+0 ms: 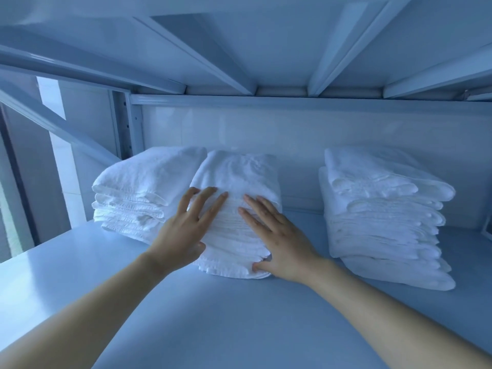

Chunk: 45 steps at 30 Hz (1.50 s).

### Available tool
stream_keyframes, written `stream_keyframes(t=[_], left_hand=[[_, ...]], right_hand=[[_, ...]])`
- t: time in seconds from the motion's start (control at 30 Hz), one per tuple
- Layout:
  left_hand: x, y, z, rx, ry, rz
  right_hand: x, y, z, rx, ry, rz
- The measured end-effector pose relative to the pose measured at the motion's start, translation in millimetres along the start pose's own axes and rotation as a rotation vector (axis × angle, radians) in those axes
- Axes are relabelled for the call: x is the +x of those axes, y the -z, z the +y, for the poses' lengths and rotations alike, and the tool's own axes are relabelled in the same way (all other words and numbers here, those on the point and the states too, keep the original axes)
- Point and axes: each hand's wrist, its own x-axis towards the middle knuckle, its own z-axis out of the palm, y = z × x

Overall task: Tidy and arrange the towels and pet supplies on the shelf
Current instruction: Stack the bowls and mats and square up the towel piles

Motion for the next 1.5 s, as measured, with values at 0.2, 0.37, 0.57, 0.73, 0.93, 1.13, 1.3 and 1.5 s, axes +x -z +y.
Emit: stream_keyframes(t=[0.2, 0.37, 0.57, 0.73, 0.93, 1.13, 1.3, 1.5], left_hand=[[7.8, -22.1, -31.2, -0.022, 0.100, -0.085], [7.7, -23.7, -26.0, -0.113, 0.102, -0.152], [3.8, -35.2, -27.4, -0.025, 0.076, -0.095], [8.4, -42.9, -34.9, -0.015, 0.098, -0.057], [11.0, -47.1, -35.7, -0.045, 0.153, -0.106], [8.2, -41.0, -14.0, -0.149, 0.189, -0.087], [15.1, -34.8, 21.1, -0.209, 0.050, 0.016], [47.1, -28.4, 72.0, -0.187, -0.108, 0.088]], right_hand=[[43.0, -12.3, -12.5, -0.064, -0.016, -0.096], [56.7, -19.5, -6.0, -0.076, -0.029, -0.108], [43.6, -32.9, -2.5, -0.093, -0.057, 0.148], [52.2, -42.6, -5.6, -0.088, -0.067, 0.159], [61.4, -34.3, -7.0, 0.004, -0.067, -0.005], [51.3, -31.1, -6.0, 0.026, -0.038, 0.041], [20.6, -18.2, 10.1, -0.097, -0.008, 0.209], [-28.0, 14.9, 48.6, -0.197, -0.124, 0.283]])
